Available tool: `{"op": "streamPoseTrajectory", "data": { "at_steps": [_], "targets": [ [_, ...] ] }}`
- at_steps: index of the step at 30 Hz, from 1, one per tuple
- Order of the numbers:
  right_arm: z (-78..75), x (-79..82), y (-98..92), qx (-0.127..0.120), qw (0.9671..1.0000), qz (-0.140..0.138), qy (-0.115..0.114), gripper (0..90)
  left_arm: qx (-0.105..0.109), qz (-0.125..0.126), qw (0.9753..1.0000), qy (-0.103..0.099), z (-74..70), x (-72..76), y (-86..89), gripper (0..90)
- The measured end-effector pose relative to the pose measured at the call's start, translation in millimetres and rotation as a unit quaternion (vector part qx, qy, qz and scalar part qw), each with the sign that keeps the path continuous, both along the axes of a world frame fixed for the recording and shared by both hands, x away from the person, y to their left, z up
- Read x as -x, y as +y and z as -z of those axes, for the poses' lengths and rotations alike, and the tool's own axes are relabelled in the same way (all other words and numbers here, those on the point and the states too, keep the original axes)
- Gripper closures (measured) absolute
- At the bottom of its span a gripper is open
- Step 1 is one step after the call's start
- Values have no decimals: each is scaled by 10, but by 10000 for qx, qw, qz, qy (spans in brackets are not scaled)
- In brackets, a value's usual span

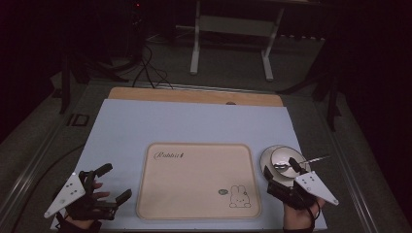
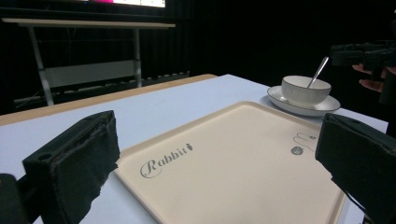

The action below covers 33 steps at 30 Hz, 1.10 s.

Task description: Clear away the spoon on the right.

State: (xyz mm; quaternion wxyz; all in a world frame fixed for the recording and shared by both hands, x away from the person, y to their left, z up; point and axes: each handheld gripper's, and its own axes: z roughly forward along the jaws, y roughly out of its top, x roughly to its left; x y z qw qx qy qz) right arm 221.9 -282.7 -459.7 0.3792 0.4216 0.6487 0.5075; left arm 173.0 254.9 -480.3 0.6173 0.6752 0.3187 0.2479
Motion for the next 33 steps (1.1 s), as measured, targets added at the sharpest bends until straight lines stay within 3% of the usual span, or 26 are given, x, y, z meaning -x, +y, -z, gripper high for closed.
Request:
{"op": "streamPoseTrajectory", "data": {
  "at_steps": [2,6,11,15,17,19,21,27,33],
  "targets": [
    [-7,15,-11,-90,9999,-21,45,126,-17,-4,10000,-15,-2,3,-8,0],
    [-23,36,-16,-91,10000,15,6,126,-41,17,10000,-19,-3,8,-11,0],
    [-57,47,27,-44,9998,-96,140,129,-33,79,10000,2,-1,9,-23,0],
    [-121,83,90,80,9997,-184,118,112,-40,171,9998,-15,1,11,-37,0],
    [-157,86,127,279,9993,-218,74,109,-48,194,9998,-15,2,11,-43,0],
    [-191,90,163,401,9984,-395,-9,107,-50,207,9998,-19,2,12,-45,0],
    [-229,88,187,473,9977,-484,51,107,-58,219,9997,-15,3,12,-45,0],
    [-385,52,204,430,9963,-716,176,97,-63,259,9996,8,12,0,-49,0],
    [-585,-24,163,278,9969,-736,83,94,-79,301,9995,17,15,-2,-58,0]
  ]
}}
